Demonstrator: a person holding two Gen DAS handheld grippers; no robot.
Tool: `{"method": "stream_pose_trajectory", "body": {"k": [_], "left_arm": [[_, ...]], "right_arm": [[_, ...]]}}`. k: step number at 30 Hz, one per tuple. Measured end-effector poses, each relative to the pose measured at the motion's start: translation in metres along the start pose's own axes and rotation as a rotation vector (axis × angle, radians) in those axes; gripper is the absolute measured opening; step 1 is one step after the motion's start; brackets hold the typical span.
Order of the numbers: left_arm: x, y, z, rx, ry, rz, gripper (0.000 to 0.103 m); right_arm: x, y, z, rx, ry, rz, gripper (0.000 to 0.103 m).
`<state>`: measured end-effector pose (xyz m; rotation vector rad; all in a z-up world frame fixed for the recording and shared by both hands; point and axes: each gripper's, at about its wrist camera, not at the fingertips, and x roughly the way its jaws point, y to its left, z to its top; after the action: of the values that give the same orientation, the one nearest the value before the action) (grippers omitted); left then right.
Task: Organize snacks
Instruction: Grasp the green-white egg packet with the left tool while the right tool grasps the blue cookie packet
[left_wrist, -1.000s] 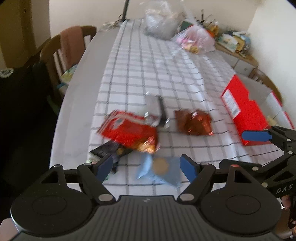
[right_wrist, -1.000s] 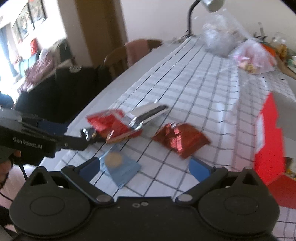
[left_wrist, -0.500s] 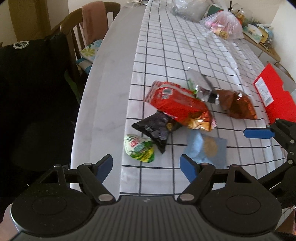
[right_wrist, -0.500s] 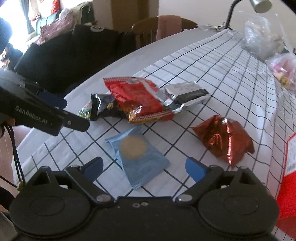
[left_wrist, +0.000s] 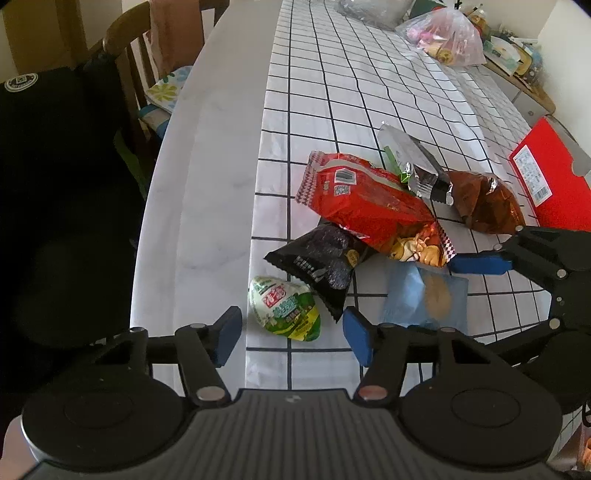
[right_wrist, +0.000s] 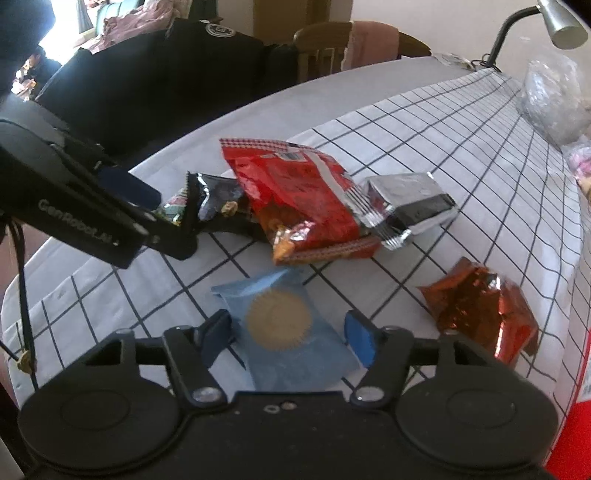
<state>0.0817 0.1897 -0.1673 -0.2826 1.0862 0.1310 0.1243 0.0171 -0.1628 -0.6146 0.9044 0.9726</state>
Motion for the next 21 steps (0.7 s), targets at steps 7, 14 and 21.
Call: {"method": "stream_pose_trajectory", "body": {"k": [7, 14, 21], "left_arm": [[0.0, 0.003, 0.001, 0.004, -0.001, -0.012, 0.04], [-0.004, 0.006, -0.006, -0.003, 0.001, -0.015, 0.034], [-0.016, 0.003, -0.015, -0.019, 0.008, -0.031, 0.034]], "right_arm": [[0.0, 0.003, 0.001, 0.009, -0.009, 0.012, 0.05], [-0.006, 0.004, -0.003, 0.058, -0.013, -0.005, 0.045], [-0.024, -0.002, -0.016, 0.16, -0.027, -0.004, 0.044]]}}
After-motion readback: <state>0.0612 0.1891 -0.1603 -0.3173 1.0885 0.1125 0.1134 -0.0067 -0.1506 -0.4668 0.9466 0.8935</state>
